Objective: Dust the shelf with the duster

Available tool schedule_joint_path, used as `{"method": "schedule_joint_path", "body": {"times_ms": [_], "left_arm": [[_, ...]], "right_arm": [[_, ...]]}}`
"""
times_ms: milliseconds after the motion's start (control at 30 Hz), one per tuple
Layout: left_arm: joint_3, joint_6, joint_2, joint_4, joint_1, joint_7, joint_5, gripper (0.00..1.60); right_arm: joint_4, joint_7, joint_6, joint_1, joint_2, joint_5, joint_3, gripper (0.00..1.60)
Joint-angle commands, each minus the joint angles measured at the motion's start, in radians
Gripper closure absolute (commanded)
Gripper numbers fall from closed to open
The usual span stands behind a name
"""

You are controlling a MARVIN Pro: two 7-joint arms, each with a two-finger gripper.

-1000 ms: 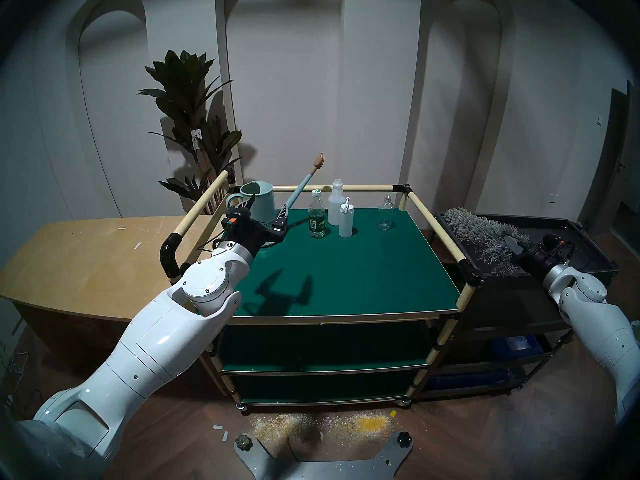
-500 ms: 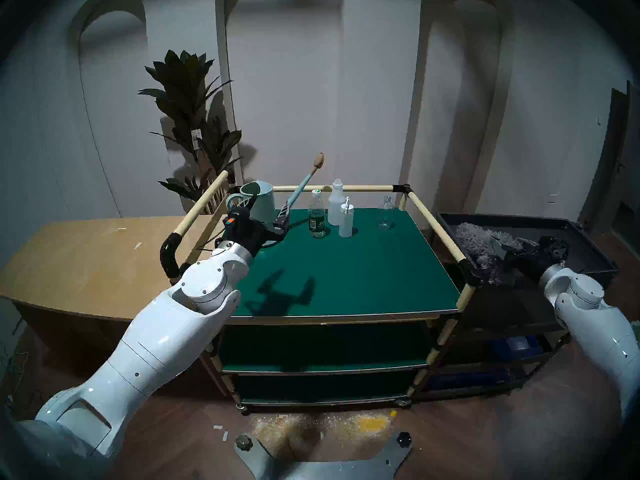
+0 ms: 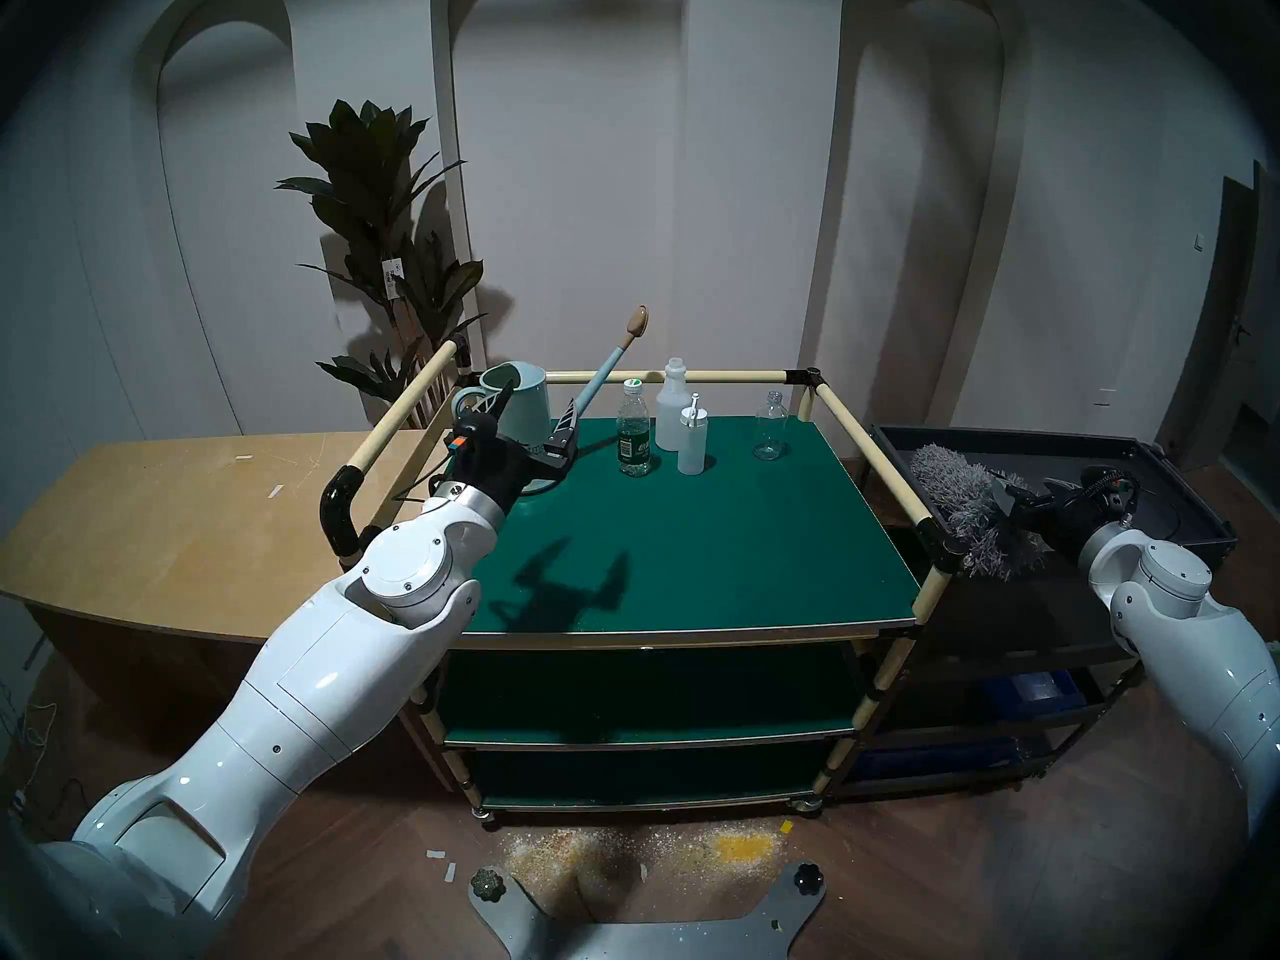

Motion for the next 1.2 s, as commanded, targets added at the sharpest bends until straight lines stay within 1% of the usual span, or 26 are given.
{"method": "schedule_joint_path", "body": {"times_ms": [0,100,300,533,667,733,933,1067,1133,1167], "left_arm": [[-0.014,-0.011,-0.003,-0.007,-0.018,0.003,0.001,0.00],[-0.014,-0.010,-0.005,-0.004,-0.020,0.002,0.002,0.00],[-0.015,-0.006,-0.009,0.000,-0.021,0.002,0.005,0.00],[-0.016,-0.004,-0.010,0.002,-0.020,0.002,0.009,0.00],[-0.023,-0.001,-0.003,-0.006,-0.018,0.005,0.010,0.00],[-0.033,0.011,-0.001,-0.019,-0.017,0.011,-0.002,0.00],[-0.060,0.029,0.014,-0.054,-0.017,0.033,-0.017,0.00],[-0.072,0.056,0.023,-0.073,-0.016,0.053,-0.031,0.00],[-0.076,0.070,0.028,-0.077,-0.013,0.061,-0.036,0.00],[-0.076,0.073,0.029,-0.074,-0.010,0.063,-0.037,0.00]], "right_arm": [[0.007,0.030,0.064,0.047,0.016,0.069,0.024,0.00],[0.026,0.052,0.092,0.069,0.010,0.111,0.027,0.00],[0.047,0.086,0.130,0.100,0.009,0.167,0.043,0.00],[0.066,0.124,0.152,0.141,0.010,0.207,0.052,0.00],[0.037,0.142,0.163,0.156,0.021,0.228,0.073,0.00],[0.018,0.149,0.171,0.167,0.029,0.239,0.087,0.00],[-0.057,0.152,0.177,0.214,0.045,0.246,0.114,0.00],[-0.115,0.118,0.190,0.257,0.032,0.258,0.098,0.00],[-0.147,0.100,0.173,0.279,0.021,0.238,0.070,0.00],[-0.156,0.094,0.157,0.290,0.011,0.224,0.045,0.00]]}}
